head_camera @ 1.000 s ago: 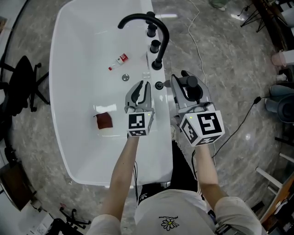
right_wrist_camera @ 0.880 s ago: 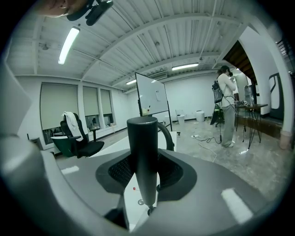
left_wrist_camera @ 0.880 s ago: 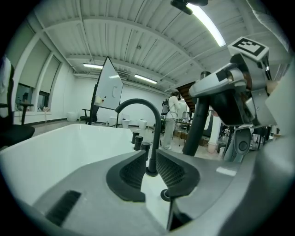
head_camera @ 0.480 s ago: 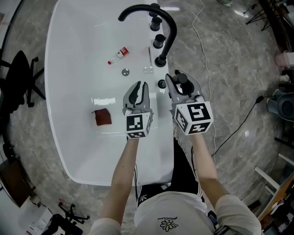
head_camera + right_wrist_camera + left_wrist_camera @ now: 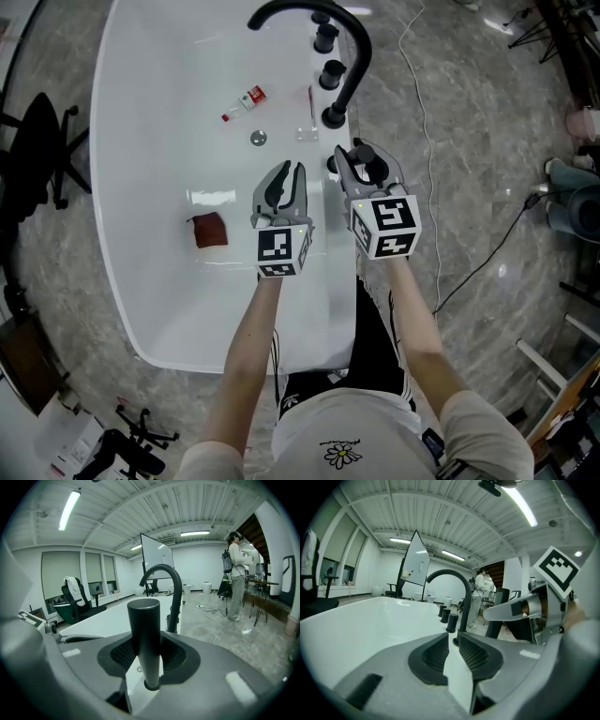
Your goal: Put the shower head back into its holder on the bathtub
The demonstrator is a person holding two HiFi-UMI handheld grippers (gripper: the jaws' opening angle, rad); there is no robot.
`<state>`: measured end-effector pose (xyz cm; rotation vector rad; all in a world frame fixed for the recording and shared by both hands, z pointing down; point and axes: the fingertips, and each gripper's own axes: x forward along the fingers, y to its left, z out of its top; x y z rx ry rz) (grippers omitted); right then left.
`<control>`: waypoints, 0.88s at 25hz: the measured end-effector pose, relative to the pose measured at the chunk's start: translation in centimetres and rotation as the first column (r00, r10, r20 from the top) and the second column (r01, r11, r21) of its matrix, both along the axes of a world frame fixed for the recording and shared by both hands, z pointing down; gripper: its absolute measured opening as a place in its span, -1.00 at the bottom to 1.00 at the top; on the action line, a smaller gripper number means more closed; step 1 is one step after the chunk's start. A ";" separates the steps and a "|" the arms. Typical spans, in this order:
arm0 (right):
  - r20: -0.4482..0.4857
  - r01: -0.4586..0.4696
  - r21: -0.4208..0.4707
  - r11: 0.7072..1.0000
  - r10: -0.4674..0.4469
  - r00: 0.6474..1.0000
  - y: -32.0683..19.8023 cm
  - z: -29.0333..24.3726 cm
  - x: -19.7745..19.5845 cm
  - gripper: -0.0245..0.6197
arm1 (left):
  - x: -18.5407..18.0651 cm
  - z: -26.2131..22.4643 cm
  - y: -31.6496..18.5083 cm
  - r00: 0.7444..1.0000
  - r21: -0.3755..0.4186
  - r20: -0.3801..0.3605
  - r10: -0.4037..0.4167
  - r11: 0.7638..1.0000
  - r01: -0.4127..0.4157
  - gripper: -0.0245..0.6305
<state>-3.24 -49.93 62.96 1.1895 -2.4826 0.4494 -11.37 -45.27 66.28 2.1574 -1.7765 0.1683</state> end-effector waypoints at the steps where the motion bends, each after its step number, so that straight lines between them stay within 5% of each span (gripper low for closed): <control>1: -0.009 0.004 -0.004 1.000 -0.004 1.000 0.1 0.5 0.0 -0.51 | 0.1 0.0 0.0 1.000 -0.001 0.005 0.008 1.000 -0.008 -0.73; 11: -0.006 -0.003 -0.014 1.000 0.003 1.000 0.4 1.2 -0.8 -0.50 | -0.1 -1.9 -0.1 1.000 0.034 -0.005 0.003 0.999 -0.003 -0.73; 17: 0.080 -0.038 0.081 0.996 0.031 0.996 0.9 -6.4 0.0 -0.51 | -0.7 -7.0 0.7 0.999 0.109 -0.020 -0.038 0.993 0.040 -0.73; 22: 0.152 -0.109 0.149 0.983 0.086 0.985 4.6 -14.8 2.1 -0.90 | -0.9 -14.4 4.5 0.997 0.194 -0.019 -0.078 0.978 0.080 -0.78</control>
